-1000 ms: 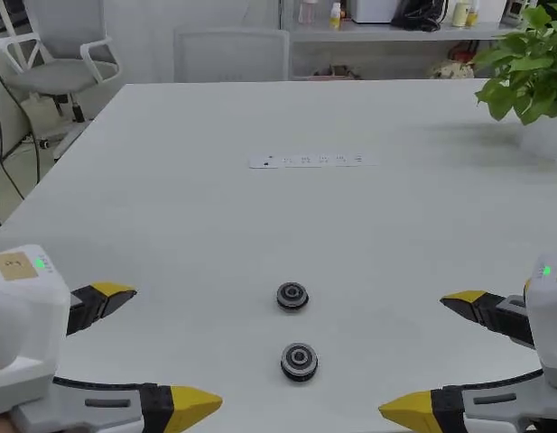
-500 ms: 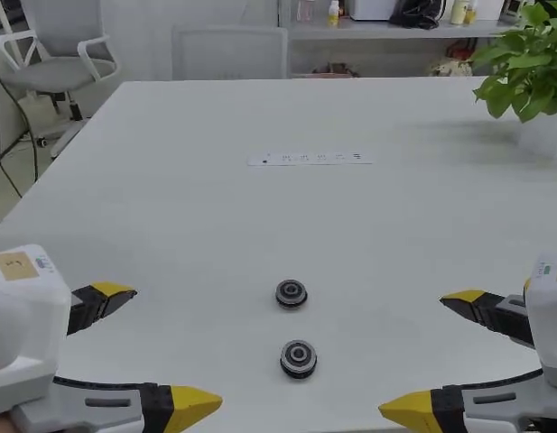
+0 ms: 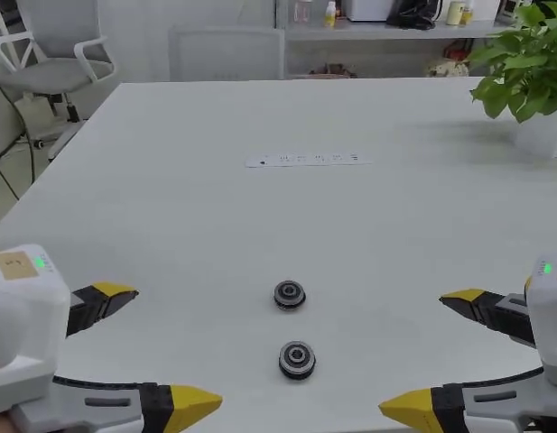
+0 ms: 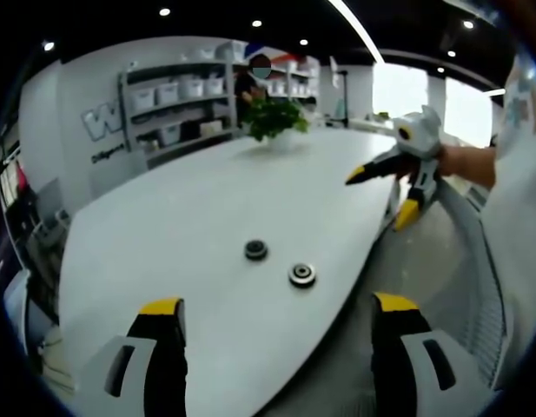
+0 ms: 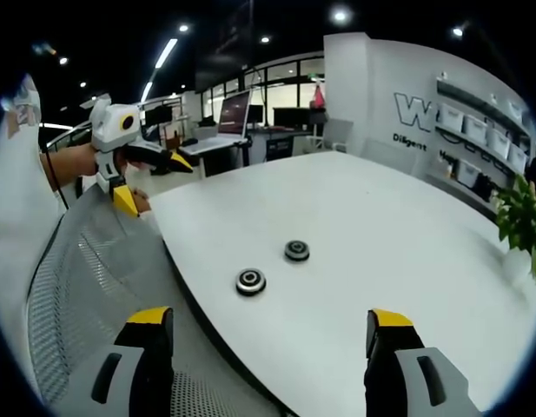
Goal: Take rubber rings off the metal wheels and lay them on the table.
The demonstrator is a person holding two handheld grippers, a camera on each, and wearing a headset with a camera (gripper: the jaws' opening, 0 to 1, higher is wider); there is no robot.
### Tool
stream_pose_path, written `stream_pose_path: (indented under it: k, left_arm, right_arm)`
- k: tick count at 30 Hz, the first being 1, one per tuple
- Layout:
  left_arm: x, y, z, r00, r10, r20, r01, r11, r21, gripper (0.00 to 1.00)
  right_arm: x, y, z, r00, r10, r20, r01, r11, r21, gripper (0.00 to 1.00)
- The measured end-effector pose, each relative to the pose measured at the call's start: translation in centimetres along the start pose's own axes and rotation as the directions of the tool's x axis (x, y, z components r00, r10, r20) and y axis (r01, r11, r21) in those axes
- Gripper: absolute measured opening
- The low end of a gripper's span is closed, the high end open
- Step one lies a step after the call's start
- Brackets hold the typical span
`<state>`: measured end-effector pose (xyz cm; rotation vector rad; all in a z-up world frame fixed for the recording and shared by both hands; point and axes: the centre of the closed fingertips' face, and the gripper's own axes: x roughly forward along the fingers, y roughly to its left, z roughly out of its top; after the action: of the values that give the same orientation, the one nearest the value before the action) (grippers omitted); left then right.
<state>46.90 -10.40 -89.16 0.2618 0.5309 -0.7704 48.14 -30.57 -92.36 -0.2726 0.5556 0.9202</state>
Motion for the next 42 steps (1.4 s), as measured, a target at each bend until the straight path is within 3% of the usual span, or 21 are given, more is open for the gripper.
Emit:
stream_pose_path:
  k: [18,33,42]
  left_arm:
    - [0.4,0.5,0.5,1.0,-0.007,-0.005,0.007,1.0,0.012,0.89]
    - [1.0,1.2,0.9,1.0,-0.004,-0.006,0.004,1.0,0.018,0.89]
    - [1.3,1.4,0.9,0.9999,-0.006,-0.015,0.007,1.0,0.024,0.89]
  right_arm:
    - [0.4,-0.7,0.7,0.9999,0.011,0.0,-0.011,1.0,-0.011,0.88]
    - [0.9,-1.6,2.2,0.9985,0.011,0.053,-0.009,0.999,-0.041,0.84]
    - [1.4,-2.1,2.7,0.9981,0.016,0.059,-0.013,0.999,-0.047,0.83]
